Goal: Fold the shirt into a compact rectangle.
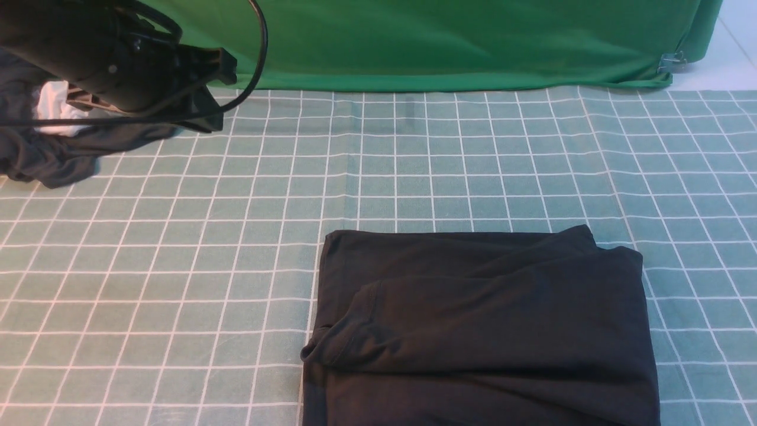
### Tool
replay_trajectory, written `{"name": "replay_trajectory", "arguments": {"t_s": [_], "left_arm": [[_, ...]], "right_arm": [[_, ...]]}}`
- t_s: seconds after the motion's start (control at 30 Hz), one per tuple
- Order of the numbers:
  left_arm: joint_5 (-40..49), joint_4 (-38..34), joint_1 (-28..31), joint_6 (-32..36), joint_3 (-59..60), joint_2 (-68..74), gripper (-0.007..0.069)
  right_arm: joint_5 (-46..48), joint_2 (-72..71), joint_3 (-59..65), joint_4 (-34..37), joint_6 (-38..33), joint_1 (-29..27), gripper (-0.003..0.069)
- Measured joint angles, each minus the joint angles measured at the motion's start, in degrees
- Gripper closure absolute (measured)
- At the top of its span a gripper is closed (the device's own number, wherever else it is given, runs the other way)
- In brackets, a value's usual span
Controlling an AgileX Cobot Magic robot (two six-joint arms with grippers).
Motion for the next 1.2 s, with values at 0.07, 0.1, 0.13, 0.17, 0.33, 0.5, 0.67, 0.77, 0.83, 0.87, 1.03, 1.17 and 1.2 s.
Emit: {"name": "replay_trajectory", "arguments": {"t_s": [0.07,0.1,0.13,0.17,0.33,0.5,0.67,0.77,0.83,0.87,1.03,1.17,1.2], "left_arm": [[0.0,0.0,0.0,0.0,0.0,0.0,0.0612],[0.3,-0.2,0.0,0.2,0.0,-0.2,0.0612],[1.2,-0.6,0.0,0.6,0.0,-0.7,0.0612],[2.0,-0.9,0.0,1.3,0.0,-1.1,0.0612],[5.8,-1.2,0.0,3.6,0.0,-7.4,0.0612],[7.4,-0.4,0.0,4.6,3.3,-20.4,0.0612],[0.6,-5.7,0.0,6.5,19.5,-38.8,0.0612],[-11.6,-12.1,0.0,9.9,35.3,-54.0,0.0612],[-16.0,-13.8,0.0,10.8,39.7,-58.3,0.0612],[-21.8,-15.5,0.0,11.2,46.0,-64.5,0.0612],[-29.8,-17.2,0.0,11.7,57.0,-76.3,0.0612],[-30.6,-17.4,0.0,11.9,60.6,-79.7,0.0612],[-30.6,-17.1,0.0,11.9,61.6,-79.9,0.0612]], "right_arm": [[-0.3,0.0,0.0,0.0,0.0,-0.9,0.0524],[-0.3,0.0,0.0,0.0,0.0,-1.4,0.0521],[-0.4,0.0,0.0,0.0,0.0,-2.0,0.0519],[-0.5,0.0,0.1,0.0,0.0,-2.7,0.0517],[-0.5,0.0,0.1,0.0,0.0,-4.1,0.0505],[-0.7,0.0,0.1,0.0,0.0,-4.1,0.0495],[-0.7,0.0,0.1,0.0,0.1,-4.1,0.0494],[-0.7,0.0,0.1,0.0,0.1,-4.1,0.0487],[-0.7,0.0,0.1,0.0,0.1,-4.1,0.0486],[-0.7,0.0,0.1,0.0,0.1,-4.1,0.0484],[-0.7,0.0,0.1,0.0,0.1,-4.1,0.0475],[-0.7,0.0,0.1,0.0,0.1,-4.1,0.0469],[-0.7,0.0,0.1,0.0,0.1,-4.1,0.0465]]}}
